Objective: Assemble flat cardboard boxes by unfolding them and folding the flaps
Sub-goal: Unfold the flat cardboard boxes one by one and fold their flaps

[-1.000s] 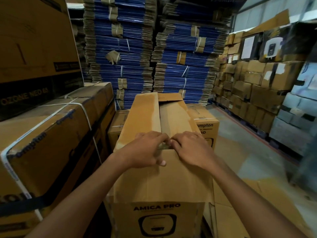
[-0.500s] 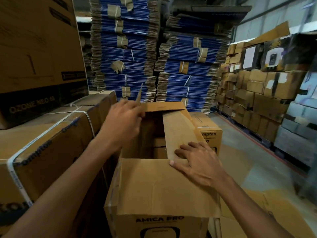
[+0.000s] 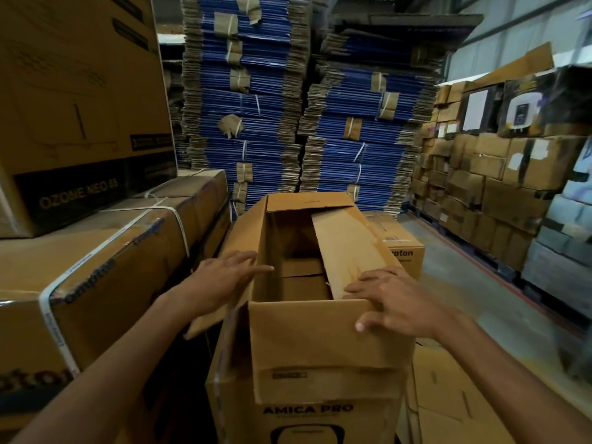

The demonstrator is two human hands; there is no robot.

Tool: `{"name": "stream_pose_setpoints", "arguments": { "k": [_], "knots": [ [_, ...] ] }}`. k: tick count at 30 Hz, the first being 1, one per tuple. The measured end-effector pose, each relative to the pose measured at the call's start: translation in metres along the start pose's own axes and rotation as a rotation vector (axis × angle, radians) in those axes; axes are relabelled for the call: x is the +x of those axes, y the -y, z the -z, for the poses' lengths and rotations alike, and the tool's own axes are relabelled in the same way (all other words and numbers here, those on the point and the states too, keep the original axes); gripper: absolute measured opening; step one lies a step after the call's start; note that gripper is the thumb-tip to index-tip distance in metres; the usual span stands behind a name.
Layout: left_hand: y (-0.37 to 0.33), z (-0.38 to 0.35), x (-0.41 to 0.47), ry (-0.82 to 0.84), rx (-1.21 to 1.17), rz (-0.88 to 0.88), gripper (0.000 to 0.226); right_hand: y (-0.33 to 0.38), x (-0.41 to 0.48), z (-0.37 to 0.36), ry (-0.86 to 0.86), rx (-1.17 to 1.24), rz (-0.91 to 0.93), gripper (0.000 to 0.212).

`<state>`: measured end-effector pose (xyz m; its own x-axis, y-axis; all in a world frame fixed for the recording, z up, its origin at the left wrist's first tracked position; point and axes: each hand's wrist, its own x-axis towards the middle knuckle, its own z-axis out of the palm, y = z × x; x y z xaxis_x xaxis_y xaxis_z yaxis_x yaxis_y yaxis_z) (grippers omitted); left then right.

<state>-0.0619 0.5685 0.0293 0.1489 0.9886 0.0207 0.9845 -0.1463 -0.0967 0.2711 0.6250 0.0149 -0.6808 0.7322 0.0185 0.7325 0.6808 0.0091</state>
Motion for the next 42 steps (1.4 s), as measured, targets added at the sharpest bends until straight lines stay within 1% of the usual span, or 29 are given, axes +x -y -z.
{"name": "stream_pose_setpoints", "arguments": {
  "k": [2, 5, 6, 8, 9, 10, 12, 14, 16, 17, 19, 22, 24, 27, 30, 32, 35, 37, 39, 41, 42],
  "knots": [
    [-0.002, 0.002, 0.006, 0.01, -0.001, -0.092, 0.061, -0.017, -0.002, 0.006, 0.053, 0.024, -0.017, 0.063],
    [-0.016, -0.001, 0.017, -0.019, -0.031, -0.2, 0.048, -0.041, -0.012, 0.018, 0.122, 0.027, -0.097, 0.061],
    [-0.023, -0.004, 0.02, -0.035, -0.04, -0.222, 0.045, -0.041, -0.016, 0.022, 0.105, 0.084, -0.11, 0.056],
    [-0.041, -0.007, 0.026, -0.125, -0.079, -0.251, 0.037, -0.023, -0.019, 0.03, -0.03, 0.289, -0.123, 0.043],
    [-0.051, -0.008, 0.028, -0.184, -0.126, -0.264, 0.034, -0.007, -0.017, 0.032, -0.113, 0.384, -0.135, 0.046],
    [-0.062, -0.009, 0.03, -0.235, -0.181, -0.281, 0.033, 0.013, -0.014, 0.032, -0.159, 0.435, -0.141, 0.051],
    [-0.085, -0.013, 0.034, -0.311, -0.256, -0.333, 0.028, 0.048, -0.007, 0.024, -0.16, 0.456, -0.16, 0.051],
    [-0.103, -0.017, 0.04, -0.371, -0.296, -0.377, 0.024, 0.068, 0.0, 0.015, -0.143, 0.419, -0.247, 0.047],
    [-0.109, -0.02, 0.043, -0.383, -0.386, -0.347, 0.03, 0.069, -0.001, 0.012, -0.135, 0.326, -0.326, 0.047],
    [-0.106, -0.022, 0.045, -0.367, -0.409, -0.316, 0.036, 0.065, -0.002, 0.01, -0.125, 0.292, -0.342, 0.042],
    [-0.095, -0.024, 0.046, -0.326, -0.336, -0.266, 0.044, 0.057, -0.01, 0.007, -0.105, 0.207, -0.336, 0.032],
    [-0.072, -0.024, 0.046, -0.278, -0.294, -0.183, 0.057, 0.044, -0.023, 0.005, -0.1, 0.125, -0.303, 0.03],
    [-0.059, -0.023, 0.049, -0.285, -0.272, -0.132, 0.055, 0.028, -0.038, 0.008, -0.088, 0.115, -0.325, 0.031],
    [-0.046, -0.024, 0.05, -0.321, -0.137, -0.072, 0.039, -0.003, -0.059, 0.013, -0.069, 0.071, -0.441, 0.031],
    [-0.056, -0.029, 0.049, -0.372, -0.114, -0.06, 0.031, -0.023, -0.067, 0.011, -0.101, 0.001, -0.544, 0.028],
    [-0.074, -0.029, 0.048, -0.423, -0.13, -0.072, 0.03, -0.02, -0.061, 0.01, -0.136, 0.009, -0.518, 0.033],
    [-0.106, -0.028, 0.043, -0.468, -0.153, -0.135, 0.031, 0.004, -0.039, 0.006, -0.217, 0.059, -0.412, 0.043],
    [-0.125, -0.026, 0.038, -0.452, -0.198, -0.189, 0.031, 0.026, -0.02, 0.002, -0.272, 0.054, -0.334, 0.038],
    [-0.133, -0.025, 0.034, -0.415, -0.233, -0.208, 0.027, 0.044, -0.004, -0.004, -0.308, 0.064, -0.263, 0.032],
    [-0.132, -0.023, 0.034, -0.357, -0.246, -0.172, 0.023, 0.052, 0.006, -0.011, -0.335, 0.095, -0.242, 0.028],
    [-0.128, -0.023, 0.034, -0.34, -0.224, -0.135, 0.026, 0.052, 0.008, -0.014, -0.346, 0.091, -0.246, 0.022]
  ]
}}
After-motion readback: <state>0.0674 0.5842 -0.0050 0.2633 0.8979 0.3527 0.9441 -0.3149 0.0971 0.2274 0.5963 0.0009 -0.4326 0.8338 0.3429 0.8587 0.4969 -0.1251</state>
